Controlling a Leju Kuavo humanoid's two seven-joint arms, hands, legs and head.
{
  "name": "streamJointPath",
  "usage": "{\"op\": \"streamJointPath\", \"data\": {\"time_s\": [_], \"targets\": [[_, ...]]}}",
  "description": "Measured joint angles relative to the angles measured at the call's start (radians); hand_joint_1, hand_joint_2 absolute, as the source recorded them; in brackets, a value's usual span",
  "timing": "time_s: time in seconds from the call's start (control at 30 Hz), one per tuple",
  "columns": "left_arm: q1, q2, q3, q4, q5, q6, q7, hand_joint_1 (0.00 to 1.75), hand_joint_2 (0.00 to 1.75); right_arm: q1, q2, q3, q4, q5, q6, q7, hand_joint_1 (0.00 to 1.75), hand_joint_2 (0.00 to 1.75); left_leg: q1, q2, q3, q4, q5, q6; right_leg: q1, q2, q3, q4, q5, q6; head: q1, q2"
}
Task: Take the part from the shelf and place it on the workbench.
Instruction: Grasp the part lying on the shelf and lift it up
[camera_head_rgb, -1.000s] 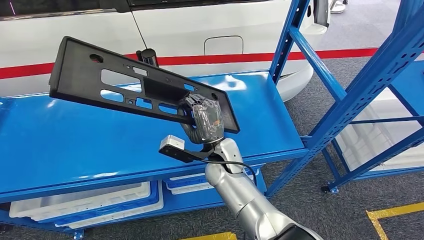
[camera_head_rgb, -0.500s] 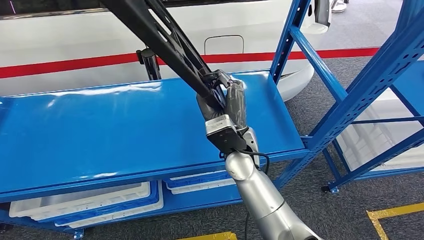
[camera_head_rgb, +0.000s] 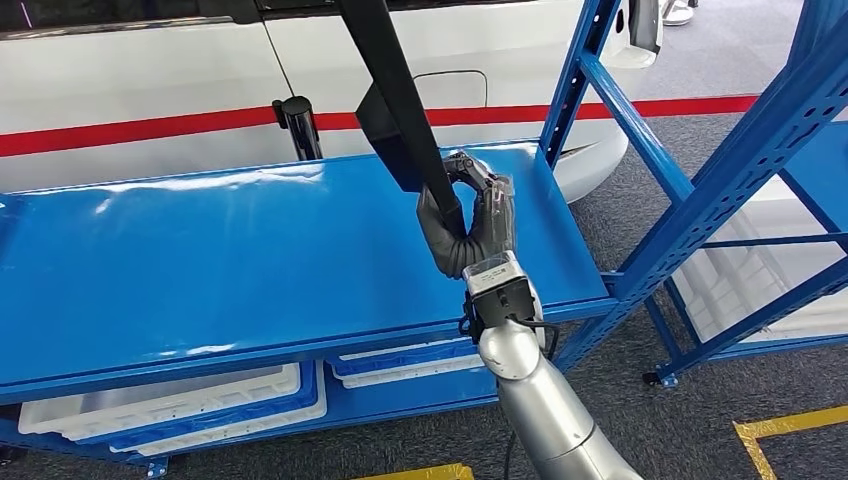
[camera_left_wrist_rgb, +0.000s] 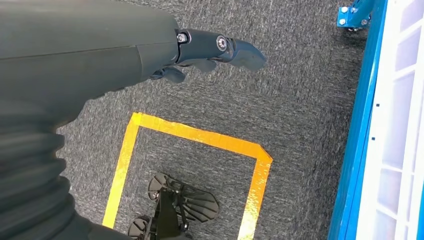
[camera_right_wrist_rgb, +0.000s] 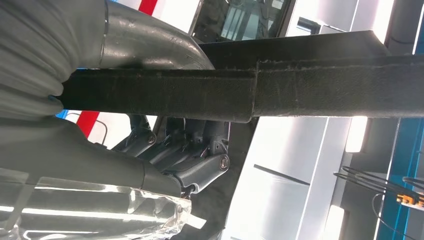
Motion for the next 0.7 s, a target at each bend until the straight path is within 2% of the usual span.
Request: {"op": "streamJointPath", "data": {"time_s": [0.2, 0.33, 0.4, 0.47, 0.5, 0.57, 0.63, 0.67, 0.7], "targets": [[0.0, 0.0, 0.0, 0.0, -0.001, 0.004, 0.003, 0.0, 1.75, 0.015, -0.012, 0.007, -0.003, -0.056, 0.041, -0.019, 1.71, 1.75, 0.0, 0.0, 0.0, 0.0, 0.0, 0.0, 0.0, 0.0, 0.0, 0.0, 0.0, 0.0, 0.0, 0.0], [0.0, -0.002, 0.0, 0.0, -0.008, 0.039, 0.016, 0.0, 1.75, 0.029, -0.018, 0.009, -0.003, -0.099, 0.072, -0.029, 1.71, 1.75, 0.0, 0.0, 0.0, 0.0, 0.0, 0.0, 0.0, 0.0, 0.0, 0.0, 0.0, 0.0, 0.0, 0.0], [0.0, -0.003, 0.0, 0.0, -0.009, 0.044, 0.017, 0.0, 1.75, 0.034, -0.022, 0.009, -0.002, -0.105, 0.076, -0.035, 1.71, 1.75, -0.001, 0.0, -0.002, 0.004, -0.002, 0.007, -0.008, 0.0, 0.002, -0.003, 0.003, 0.006, -0.001, 0.0], [0.0, -0.002, 0.0, 0.0, -0.01, 0.025, 0.016, 0.0, 1.75, 0.037, -0.025, 0.009, -0.002, -0.114, 0.083, -0.045, 1.71, 1.75, 0.001, 0.001, 0.001, -0.002, 0.003, 0.019, -0.014, -0.001, 0.002, -0.003, 0.004, 0.016, -0.001, 0.0], [0.0, -0.001, 0.0, 0.0, -0.011, 0.013, 0.016, 0.0, 1.75, 0.038, -0.027, 0.009, -0.002, -0.118, 0.087, -0.05, 1.71, 1.75, 0.003, 0.002, 0.005, -0.012, 0.01, 0.026, -0.011, -0.002, -0.005, 0.011, -0.006, 0.015, 0.0, 0.0], [-0.001, 0.0, 0.0, 0.0, -0.012, -0.004, 0.016, 0.0, 1.75, 0.041, -0.034, 0.009, -0.002, -0.123, 0.09, -0.056, 1.71, 1.75, 0.008, 0.005, 0.012, -0.028, 0.021, 0.035, -0.009, -0.003, -0.046, 0.099, -0.054, 0.003, 0.001, 0.0], [-0.001, 0.001, 0.0, 0.0, -0.012, -0.008, 0.018, 0.0, 1.75, 0.045, -0.042, 0.01, 0.0, -0.125, 0.091, -0.058, 1.71, 1.75, 0.007, 0.005, 0.009, -0.029, 0.024, 0.037, -0.011, -0.004, -0.109, 0.235, -0.114, -0.007, 0.002, 0.0], [-0.001, 0.002, 0.0, 0.0, -0.012, -0.009, 0.019, 0.0, 1.75, 0.05, -0.046, 0.01, 0.001, -0.126, 0.091, -0.058, 1.71, 1.75, 0.007, 0.005, 0.006, -0.029, 0.026, 0.035, -0.012, -0.004, -0.132, 0.287, -0.132, -0.006, 0.003, 0.0], [0.0, 0.003, 0.001, 0.0, -0.011, -0.011, 0.02, 0.0, 1.75, 0.054, -0.049, 0.01, 0.002, -0.126, 0.091, -0.058, 1.71, 1.75, 0.007, 0.005, 0.004, -0.028, 0.028, 0.032, -0.014, -0.004, -0.137, 0.305, -0.136, 0.0, 0.003, 0.0]]}}
